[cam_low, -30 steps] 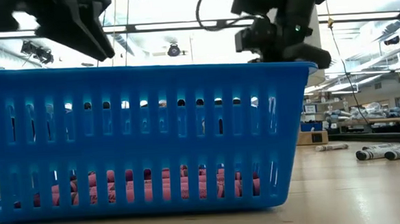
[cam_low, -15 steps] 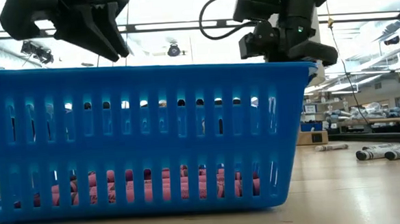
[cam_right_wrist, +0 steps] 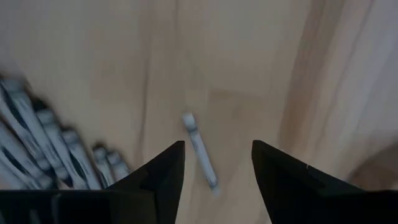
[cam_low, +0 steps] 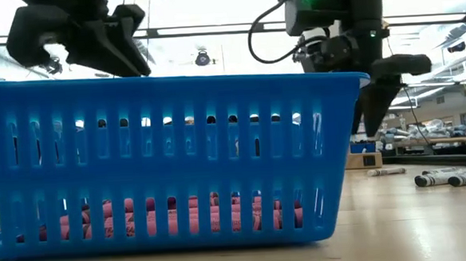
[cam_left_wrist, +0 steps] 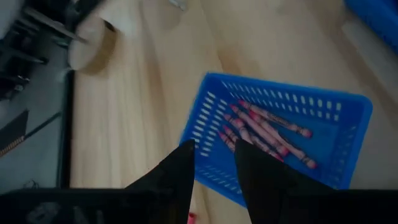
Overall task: Sort crayons
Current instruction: Put the white crayon into the green bin
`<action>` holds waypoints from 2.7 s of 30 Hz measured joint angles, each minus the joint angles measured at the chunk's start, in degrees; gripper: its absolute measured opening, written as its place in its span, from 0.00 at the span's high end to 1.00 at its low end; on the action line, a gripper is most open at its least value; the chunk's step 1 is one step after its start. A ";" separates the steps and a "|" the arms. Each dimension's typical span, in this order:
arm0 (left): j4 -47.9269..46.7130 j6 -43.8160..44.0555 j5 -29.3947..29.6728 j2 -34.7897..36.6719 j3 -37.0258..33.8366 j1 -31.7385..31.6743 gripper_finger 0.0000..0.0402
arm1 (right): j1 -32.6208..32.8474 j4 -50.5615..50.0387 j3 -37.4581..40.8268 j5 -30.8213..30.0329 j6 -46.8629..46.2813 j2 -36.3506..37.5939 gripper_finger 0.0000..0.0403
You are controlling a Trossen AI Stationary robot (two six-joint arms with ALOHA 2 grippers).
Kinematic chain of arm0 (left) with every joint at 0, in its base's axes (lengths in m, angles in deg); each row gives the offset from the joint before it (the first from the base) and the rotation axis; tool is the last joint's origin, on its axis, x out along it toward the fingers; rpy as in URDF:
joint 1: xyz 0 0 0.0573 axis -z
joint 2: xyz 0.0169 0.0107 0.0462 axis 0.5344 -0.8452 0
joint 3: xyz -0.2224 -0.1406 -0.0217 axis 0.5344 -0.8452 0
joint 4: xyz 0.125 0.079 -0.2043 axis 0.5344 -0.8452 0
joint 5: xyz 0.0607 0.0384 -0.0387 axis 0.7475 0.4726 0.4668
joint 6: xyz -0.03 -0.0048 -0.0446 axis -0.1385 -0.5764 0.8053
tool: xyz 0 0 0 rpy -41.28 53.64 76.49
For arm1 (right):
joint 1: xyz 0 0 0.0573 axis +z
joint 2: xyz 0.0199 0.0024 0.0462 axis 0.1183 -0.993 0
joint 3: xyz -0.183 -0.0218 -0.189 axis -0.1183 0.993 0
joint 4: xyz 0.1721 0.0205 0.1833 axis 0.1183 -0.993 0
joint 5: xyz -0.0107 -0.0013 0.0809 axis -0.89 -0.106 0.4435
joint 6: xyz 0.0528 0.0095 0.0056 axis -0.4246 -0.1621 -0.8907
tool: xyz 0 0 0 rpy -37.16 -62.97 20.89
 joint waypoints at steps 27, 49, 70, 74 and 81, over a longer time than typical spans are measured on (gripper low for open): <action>33.64 2.22 -0.96 22.50 -23.19 -8.40 0.69 | 3.40 -20.07 0.02 -0.85 -10.39 0.02 0.57; 33.66 4.38 -0.93 22.47 -23.19 -8.67 0.69 | 10.35 -23.56 0.02 -3.39 -17.93 4.15 0.58; 33.61 5.02 -0.93 22.43 -23.19 -8.52 0.69 | 10.43 0.32 9.99 -4.89 -16.31 10.41 0.58; 33.25 5.00 -0.92 22.43 -23.16 -8.54 0.69 | 7.52 1.09 10.51 -4.99 -14.50 10.60 0.58; 31.90 3.69 -0.78 22.43 -23.16 -8.56 0.69 | 3.36 3.90 11.92 -4.58 -10.41 10.50 0.59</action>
